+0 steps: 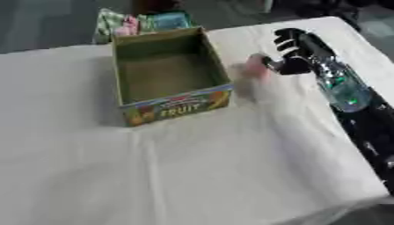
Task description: Pick up objects on the table and place them in the box.
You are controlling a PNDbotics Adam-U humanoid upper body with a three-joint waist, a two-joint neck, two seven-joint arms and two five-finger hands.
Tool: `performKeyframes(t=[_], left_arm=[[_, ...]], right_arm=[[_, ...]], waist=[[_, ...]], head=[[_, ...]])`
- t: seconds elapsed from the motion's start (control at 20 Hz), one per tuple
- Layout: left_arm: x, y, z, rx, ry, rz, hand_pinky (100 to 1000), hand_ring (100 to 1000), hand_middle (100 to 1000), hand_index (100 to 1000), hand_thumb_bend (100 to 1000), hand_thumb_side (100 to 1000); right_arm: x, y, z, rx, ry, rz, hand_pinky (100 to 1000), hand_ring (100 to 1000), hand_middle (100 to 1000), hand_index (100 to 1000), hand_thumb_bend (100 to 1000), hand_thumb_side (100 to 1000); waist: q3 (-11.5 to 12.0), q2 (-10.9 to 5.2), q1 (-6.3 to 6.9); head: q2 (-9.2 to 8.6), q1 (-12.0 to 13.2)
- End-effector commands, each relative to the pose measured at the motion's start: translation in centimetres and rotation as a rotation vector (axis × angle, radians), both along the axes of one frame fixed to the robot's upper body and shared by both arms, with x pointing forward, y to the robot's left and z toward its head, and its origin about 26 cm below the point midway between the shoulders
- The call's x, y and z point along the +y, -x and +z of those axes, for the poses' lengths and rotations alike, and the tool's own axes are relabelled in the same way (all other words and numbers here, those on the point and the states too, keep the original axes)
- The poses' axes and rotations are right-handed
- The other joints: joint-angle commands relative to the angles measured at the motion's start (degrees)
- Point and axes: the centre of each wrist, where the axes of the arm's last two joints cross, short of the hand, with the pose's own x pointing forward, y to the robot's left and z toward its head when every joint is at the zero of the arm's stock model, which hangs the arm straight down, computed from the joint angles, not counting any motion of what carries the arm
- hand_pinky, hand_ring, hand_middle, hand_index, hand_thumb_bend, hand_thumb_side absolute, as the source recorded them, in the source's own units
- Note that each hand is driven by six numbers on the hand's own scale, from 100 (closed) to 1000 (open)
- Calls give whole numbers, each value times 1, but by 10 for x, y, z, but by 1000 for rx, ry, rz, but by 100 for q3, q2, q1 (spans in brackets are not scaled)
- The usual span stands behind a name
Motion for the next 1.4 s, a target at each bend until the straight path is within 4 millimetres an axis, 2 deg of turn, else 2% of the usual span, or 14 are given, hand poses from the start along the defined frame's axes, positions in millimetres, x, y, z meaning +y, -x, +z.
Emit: performKeyframes(t=[0.05,0.25,0.3,0.75,1.05,1.25,1.35,1.4], left_arm=[[2,0,5,-18,-8,-1,568,582,621,743,459,100],[2,0,5,-18,-8,-1,568,582,621,743,459,100],[2,0,5,-18,-8,-1,569,582,621,744,456,100],[1,0,5,-17,-9,-6,569,582,621,744,456,100],[1,0,5,-17,-9,-7,569,582,621,744,456,100],[1,1,5,-16,-9,-8,569,582,620,744,456,100],[1,1,5,-16,-8,-8,569,582,620,744,457,100],[1,1,5,-16,-8,-9,569,582,620,744,461,100]], right_arm=[[-10,-2,16,-3,54,-14,728,807,772,888,405,100],[-11,-4,14,6,62,-14,728,807,772,888,405,100],[-11,-5,12,18,64,-17,757,863,806,897,448,100],[-7,-18,0,84,76,-22,773,876,820,900,491,134],[1,-27,-5,106,91,-26,757,845,779,881,451,143],[5,-31,-10,107,110,-49,741,815,713,824,395,128],[6,-31,-12,104,120,-60,732,794,641,776,299,100],[6,-31,-12,103,127,-64,729,785,597,738,183,100]], waist=[[8,-118,-8],[9,-119,-7],[17,-118,-7],[30,-123,-3],[48,-128,7],[58,-132,16],[58,-133,19],[56,-134,19]], head=[[5,-14],[3,-12],[-2,-15],[-8,-43],[-24,-58],[-28,-75],[-30,-75],[-30,-76]])
